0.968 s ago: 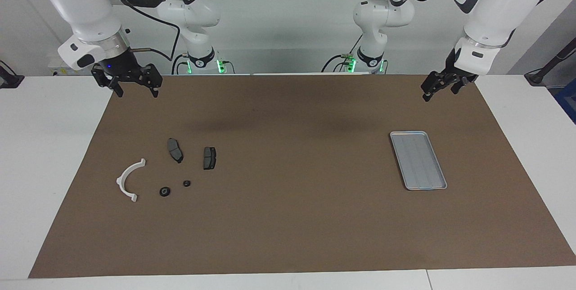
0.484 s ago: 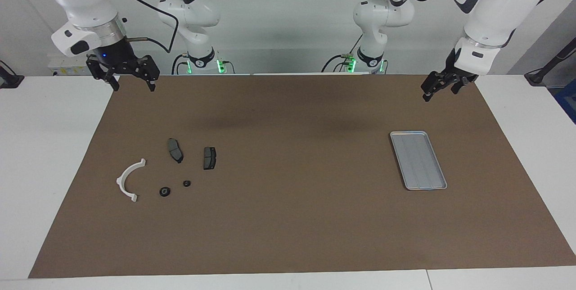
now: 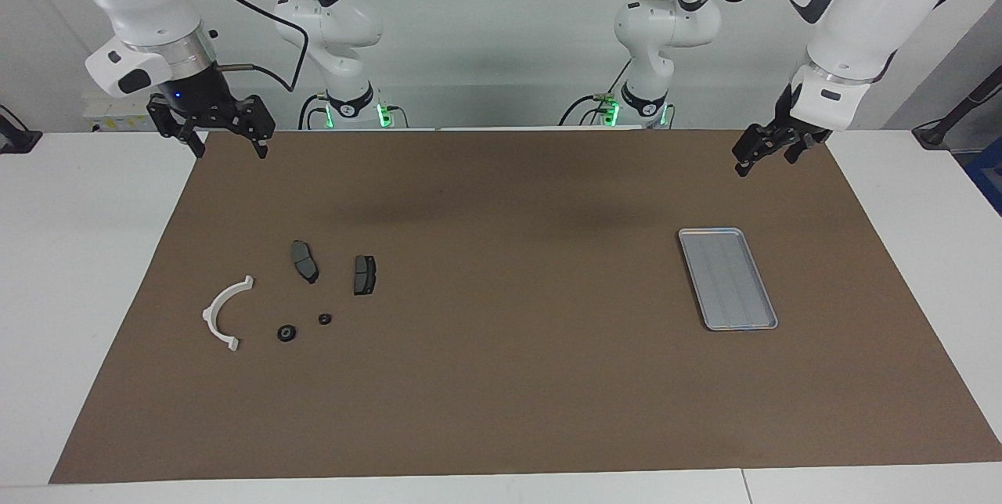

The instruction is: Place bearing gear from tray to pile

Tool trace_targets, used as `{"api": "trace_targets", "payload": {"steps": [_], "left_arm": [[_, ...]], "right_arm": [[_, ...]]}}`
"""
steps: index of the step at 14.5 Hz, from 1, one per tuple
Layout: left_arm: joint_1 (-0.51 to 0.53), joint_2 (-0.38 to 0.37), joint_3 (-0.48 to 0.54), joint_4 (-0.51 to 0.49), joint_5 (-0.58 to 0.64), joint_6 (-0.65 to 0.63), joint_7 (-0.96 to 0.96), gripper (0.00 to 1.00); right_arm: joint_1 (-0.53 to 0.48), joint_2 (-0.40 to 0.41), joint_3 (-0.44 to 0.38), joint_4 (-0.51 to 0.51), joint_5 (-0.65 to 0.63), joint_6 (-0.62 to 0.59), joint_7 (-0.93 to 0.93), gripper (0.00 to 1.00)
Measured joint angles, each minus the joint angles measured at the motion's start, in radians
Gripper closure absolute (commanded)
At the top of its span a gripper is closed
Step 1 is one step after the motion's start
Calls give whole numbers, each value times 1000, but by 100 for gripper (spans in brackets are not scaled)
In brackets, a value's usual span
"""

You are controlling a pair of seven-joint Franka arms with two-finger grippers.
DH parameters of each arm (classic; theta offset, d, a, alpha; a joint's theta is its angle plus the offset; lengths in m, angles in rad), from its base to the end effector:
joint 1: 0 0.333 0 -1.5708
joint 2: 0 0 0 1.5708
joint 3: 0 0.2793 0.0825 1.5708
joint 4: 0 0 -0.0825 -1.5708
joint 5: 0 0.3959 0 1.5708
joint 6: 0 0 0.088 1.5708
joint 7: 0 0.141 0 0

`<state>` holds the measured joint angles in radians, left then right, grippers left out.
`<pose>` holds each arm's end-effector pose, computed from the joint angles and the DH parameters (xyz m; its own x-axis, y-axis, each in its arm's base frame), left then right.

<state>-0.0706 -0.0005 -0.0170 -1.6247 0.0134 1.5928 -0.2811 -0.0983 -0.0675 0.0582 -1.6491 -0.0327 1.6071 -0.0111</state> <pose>0.5636 -0.0476 0.5299 0.9810 0.1920 -0.0264 0.1915 -0.9813 -0.0216 0.5512 -0.0258 0.5568 0.9993 -0.0278 0.0250 -0.0287 -0.9989 0.0369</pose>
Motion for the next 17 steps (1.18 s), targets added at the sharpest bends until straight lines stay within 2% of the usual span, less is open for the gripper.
{"api": "trace_targets", "payload": {"steps": [17], "left_arm": [[0,0,0,0,0,0,0,0]], "right_arm": [[-1,-16,-26,13,13,-42,0,0]]}}
